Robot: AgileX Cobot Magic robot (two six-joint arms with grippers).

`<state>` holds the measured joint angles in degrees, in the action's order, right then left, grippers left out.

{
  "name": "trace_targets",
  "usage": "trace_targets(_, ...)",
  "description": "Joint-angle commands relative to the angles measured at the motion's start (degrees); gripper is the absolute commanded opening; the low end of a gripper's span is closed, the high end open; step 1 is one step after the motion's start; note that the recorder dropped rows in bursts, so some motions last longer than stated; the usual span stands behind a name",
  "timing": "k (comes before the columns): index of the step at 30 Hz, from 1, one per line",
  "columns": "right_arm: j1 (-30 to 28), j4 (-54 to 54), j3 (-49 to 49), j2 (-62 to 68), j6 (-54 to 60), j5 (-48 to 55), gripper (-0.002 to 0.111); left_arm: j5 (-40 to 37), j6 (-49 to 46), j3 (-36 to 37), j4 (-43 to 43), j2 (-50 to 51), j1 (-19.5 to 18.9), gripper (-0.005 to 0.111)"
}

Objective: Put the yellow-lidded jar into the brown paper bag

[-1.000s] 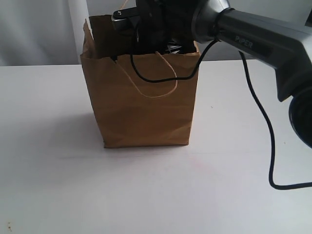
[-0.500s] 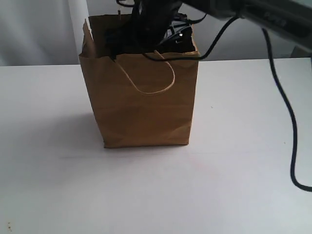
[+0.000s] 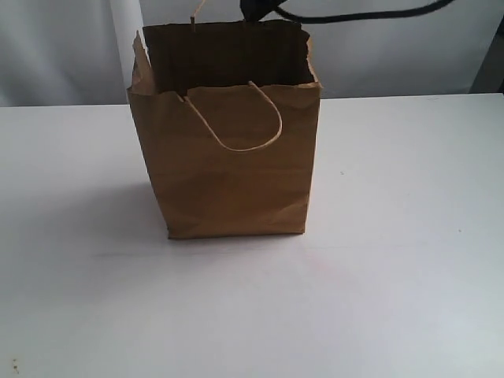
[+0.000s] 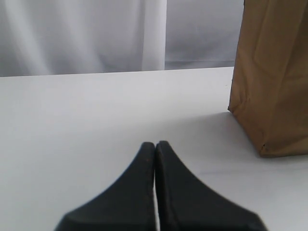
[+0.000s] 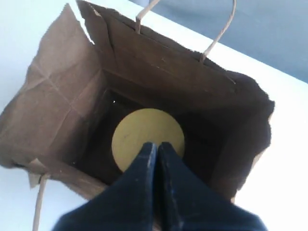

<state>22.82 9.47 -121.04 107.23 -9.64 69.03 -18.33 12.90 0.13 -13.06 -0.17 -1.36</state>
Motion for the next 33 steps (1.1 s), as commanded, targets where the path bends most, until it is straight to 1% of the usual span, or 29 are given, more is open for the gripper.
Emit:
trace_targets(1, 0.0, -2.3, 4.1, -6.7, 2.8, 0.9, 0.000, 0.6, 0.2, -0.1, 0.2, 0.2, 0.2, 0.001)
trace_targets(4, 0.0, -3.8, 12.1, -14.1, 2.6, 0.9, 0.000, 0.6, 0.2, -0.1, 0.2, 0.2, 0.2, 0.001)
trace_targets(6, 0.0, -4.3, 20.2, -20.5, 2.4, 0.9, 0.000, 0.6, 0.2, -0.1, 0.2, 0.2, 0.2, 0.001)
trace_targets(7, 0.0, -5.6, 25.9, -24.8, 2.3, -1.0, 0.000, 0.6, 0.2, -0.1, 0.2, 0.2, 0.2, 0.001)
trace_targets(10, 0.0, -9.5, 42.1, -36.7, 2.3, -13.0, 0.000, 0.6, 0.2, -0.1, 0.2, 0.2, 0.2, 0.001)
trace_targets(12, 0.0, -12.9, 58.6, -46.2, 2.4, -25.9, 0.000, 0.6, 0.2, -0.1, 0.2, 0.2, 0.2, 0.001)
trace_targets(13, 0.0, -13.7, 62.2, -48.1, 2.6, -28.8, 0.000, 0.6, 0.2, -0.1, 0.2, 0.2, 0.2, 0.001)
trace_targets(15, 0.0, -16.1, 78.4, -56.3, 3.7, -41.8, 0.000, 0.6, 0.2, -0.1, 0.2, 0.2, 0.2, 0.001)
trace_targets(16, 0.0, -16.2, 81.8, -58.2, 3.7, -45.0, 0.000, 0.6, 0.2, -0.1, 0.2, 0.2, 0.2, 0.001)
trace_targets(20, 0.0, -17.5, 93.1, -64.8, 3.2, -55.3, 0.000, 0.6, 0.2, -0.1, 0.2, 0.2, 0.2, 0.001)
trace_targets(21, 0.0, -21.5, 95.6, -66.2, 3.2, -55.0, 0.000, 0.6, 0.2, -0.1, 0.2, 0.2, 0.2, 0.001)
trace_targets(23, 0.0, -22.7, 97.8, -67.2, 3.2, -54.6, 0.000, 0.6, 0.2, -0.1, 0.2, 0.2, 0.2, 0.001)
trace_targets(29, 0.0, -22.4, 98.5, -67.3, 3.2, -54.6, 0.000, 0.6, 0.2, -0.1, 0.2, 0.2, 0.2, 0.001)
trace_targets(33, -0.4, -15.4, 98.7, -70.7, 3.9, -55.0, 0.000, 0.6, 0.2, -0.1, 0.2, 0.2, 0.2, 0.001)
